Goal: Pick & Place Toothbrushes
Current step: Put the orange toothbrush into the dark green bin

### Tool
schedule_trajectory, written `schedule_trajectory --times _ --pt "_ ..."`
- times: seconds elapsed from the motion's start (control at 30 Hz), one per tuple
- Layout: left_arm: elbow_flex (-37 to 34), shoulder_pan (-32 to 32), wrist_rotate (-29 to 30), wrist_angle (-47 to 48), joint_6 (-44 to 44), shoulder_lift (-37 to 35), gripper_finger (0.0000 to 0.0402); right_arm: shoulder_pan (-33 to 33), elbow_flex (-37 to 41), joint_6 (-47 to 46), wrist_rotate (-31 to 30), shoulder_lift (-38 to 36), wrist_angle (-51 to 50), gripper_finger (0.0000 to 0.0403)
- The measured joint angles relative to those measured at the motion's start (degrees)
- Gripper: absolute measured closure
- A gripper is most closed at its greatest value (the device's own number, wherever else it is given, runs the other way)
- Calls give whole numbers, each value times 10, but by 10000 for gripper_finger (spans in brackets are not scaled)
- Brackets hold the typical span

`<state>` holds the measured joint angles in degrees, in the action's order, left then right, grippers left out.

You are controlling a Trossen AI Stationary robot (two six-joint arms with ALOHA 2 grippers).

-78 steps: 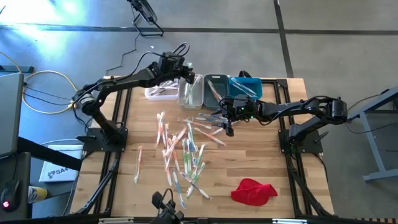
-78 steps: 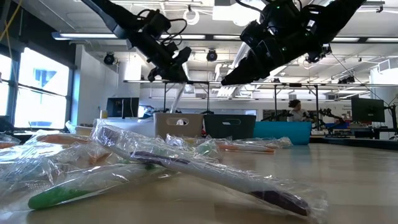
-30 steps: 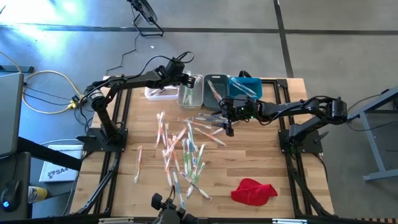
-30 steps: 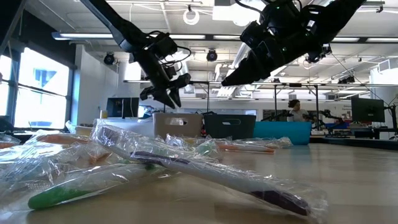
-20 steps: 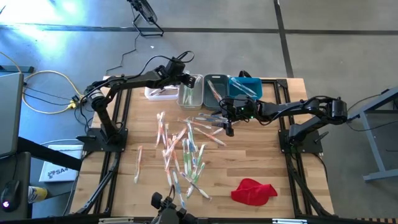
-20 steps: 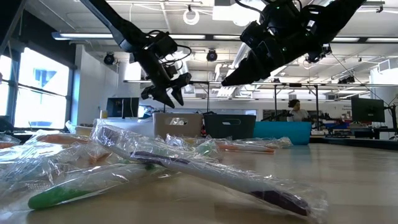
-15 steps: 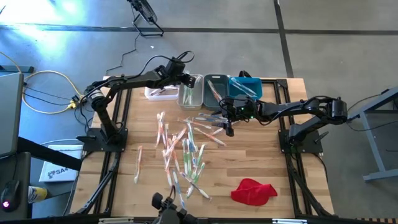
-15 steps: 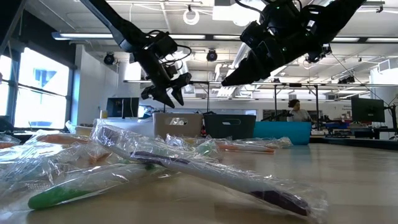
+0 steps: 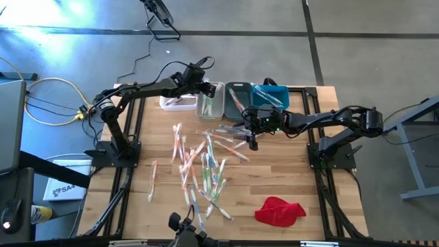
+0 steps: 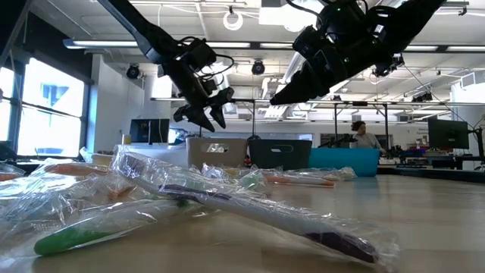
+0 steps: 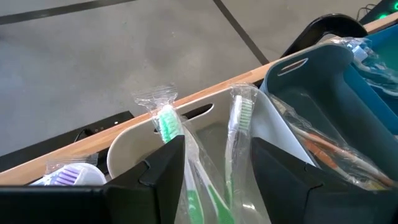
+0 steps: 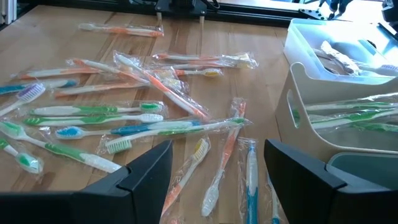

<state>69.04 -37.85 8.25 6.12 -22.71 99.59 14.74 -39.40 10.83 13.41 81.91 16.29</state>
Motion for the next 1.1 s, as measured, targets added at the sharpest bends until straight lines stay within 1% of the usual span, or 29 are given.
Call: schedule_trajectory --times 0.33,0.53,0.63,0.73,0.8,0.9,0.97,1.1 --pt "0 1 0 4 3 0 222 0 0 0 0 0 0 156" --pt "0 14 -13 13 78 0 222 0 0 0 0 0 0 156" --pt "0 23 -8 14 83 -2 222 0 0 0 0 0 0 156" --pt "-4 30 10 10 87 -7 222 0 0 0 0 0 -3 156" --pt "-15 30 14 15 90 -18 222 0 0 0 0 0 -9 156" --pt "-42 35 17 -8 90 -40 222 0 0 0 0 0 -16 156" --pt "-65 36 17 -8 89 -61 222 0 0 0 0 0 -16 156" --pt "-116 59 21 -32 96 -114 222 0 0 0 0 0 -16 156"
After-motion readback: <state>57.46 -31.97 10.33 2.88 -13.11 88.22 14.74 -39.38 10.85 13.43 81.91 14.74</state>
